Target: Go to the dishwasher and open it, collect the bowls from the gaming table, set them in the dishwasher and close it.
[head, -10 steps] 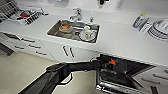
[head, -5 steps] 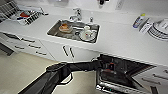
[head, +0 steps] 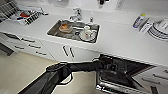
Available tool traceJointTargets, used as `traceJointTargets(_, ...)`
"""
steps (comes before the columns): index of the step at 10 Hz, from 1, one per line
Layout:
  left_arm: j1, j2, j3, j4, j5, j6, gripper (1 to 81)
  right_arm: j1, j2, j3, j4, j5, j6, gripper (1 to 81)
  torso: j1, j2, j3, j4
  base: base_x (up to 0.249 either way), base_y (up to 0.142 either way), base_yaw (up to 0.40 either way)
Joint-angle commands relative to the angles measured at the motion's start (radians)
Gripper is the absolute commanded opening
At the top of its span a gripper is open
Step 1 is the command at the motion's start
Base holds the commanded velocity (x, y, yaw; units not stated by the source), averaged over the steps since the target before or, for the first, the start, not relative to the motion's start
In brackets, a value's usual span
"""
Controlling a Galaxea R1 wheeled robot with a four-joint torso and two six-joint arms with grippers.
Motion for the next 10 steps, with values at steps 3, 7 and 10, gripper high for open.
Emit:
traceJointTargets(3, 0.025, -0.233, 0.452, 0.013, 0.133, 0.008, 81.1, 0.001, -0.078, 0.048, -0.004, -0.035, 0.002, 1.0, 0.0, 0.0, 0.0, 0.0, 0.0, 0.0, 0.0)
traceJointTargets(7, 0.262, -0.531, 0.629, 0.122, 0.138, 0.019, 81.1, 0.004, -0.223, 0.189, 0.008, -0.027, 0.01, 1.0, 0.0, 0.0, 0.0, 0.0, 0.0, 0.0, 0.0)
traceJointTargets(10, 0.441, -0.661, 0.653, 0.205, 0.132, 0.02, 81.1, 0.026, -0.301, 0.256, 0.008, -0.024, 0.036, 1.0, 0.0, 0.0, 0.0, 0.0, 0.0, 0.0, 0.0)
